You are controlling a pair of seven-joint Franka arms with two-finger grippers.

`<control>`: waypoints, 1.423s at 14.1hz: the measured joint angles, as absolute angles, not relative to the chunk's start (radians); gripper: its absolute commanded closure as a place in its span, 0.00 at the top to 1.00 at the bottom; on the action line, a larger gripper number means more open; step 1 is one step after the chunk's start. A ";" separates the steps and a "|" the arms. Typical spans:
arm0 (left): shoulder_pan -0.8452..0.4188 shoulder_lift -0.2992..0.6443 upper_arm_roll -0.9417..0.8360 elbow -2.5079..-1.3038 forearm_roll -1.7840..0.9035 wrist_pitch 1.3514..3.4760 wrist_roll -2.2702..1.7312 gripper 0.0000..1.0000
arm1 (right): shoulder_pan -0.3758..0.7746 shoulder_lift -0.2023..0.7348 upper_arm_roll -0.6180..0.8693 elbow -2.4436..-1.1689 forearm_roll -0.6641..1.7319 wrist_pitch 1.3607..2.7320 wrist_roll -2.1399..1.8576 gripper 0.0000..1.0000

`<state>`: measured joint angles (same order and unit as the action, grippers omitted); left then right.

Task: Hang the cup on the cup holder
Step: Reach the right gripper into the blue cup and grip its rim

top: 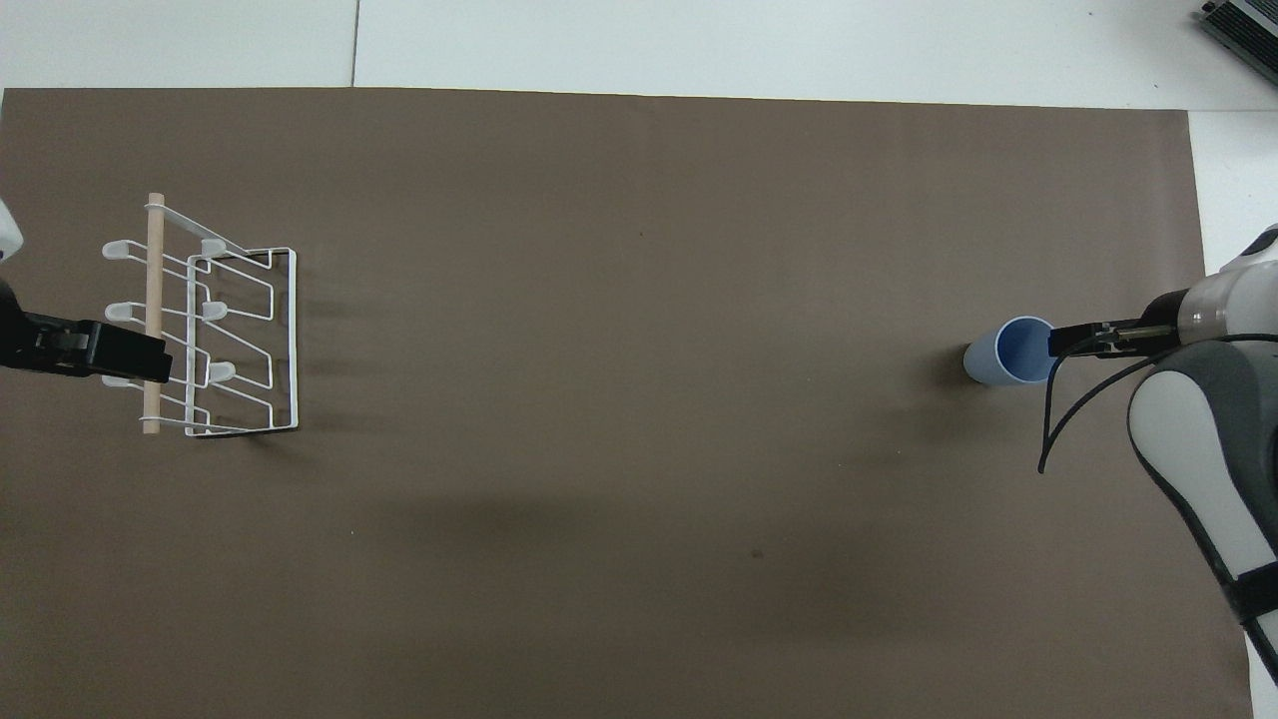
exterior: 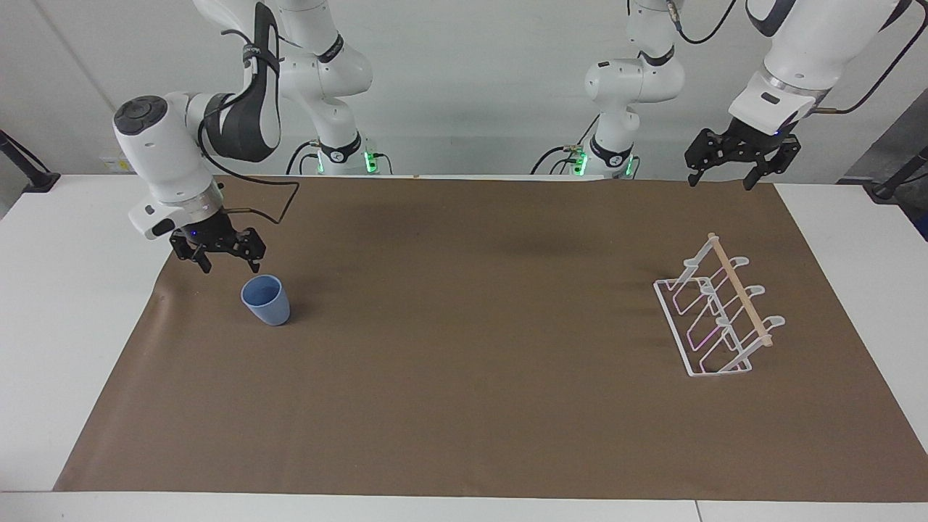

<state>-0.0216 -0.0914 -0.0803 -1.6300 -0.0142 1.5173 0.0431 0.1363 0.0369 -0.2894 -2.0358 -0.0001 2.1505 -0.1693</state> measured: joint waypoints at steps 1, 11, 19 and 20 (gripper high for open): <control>-0.022 -0.091 -0.080 -1.630 -0.014 1.517 0.043 1.00 | 0.136 0.048 -0.289 -2.039 0.000 2.166 -0.169 1.00; -0.022 -0.091 -0.080 -1.630 -0.014 1.517 0.043 1.00 | 0.135 0.088 -0.303 -2.153 -0.001 2.357 -0.202 1.00; -0.022 -0.091 -0.080 -1.630 -0.014 1.517 0.043 1.00 | 0.135 0.088 -0.310 -2.180 -0.001 2.380 -0.205 0.73; -0.022 -0.091 -0.080 -1.630 -0.014 1.517 0.043 1.00 | 0.135 0.088 -0.310 -2.180 -0.001 2.380 -0.205 0.53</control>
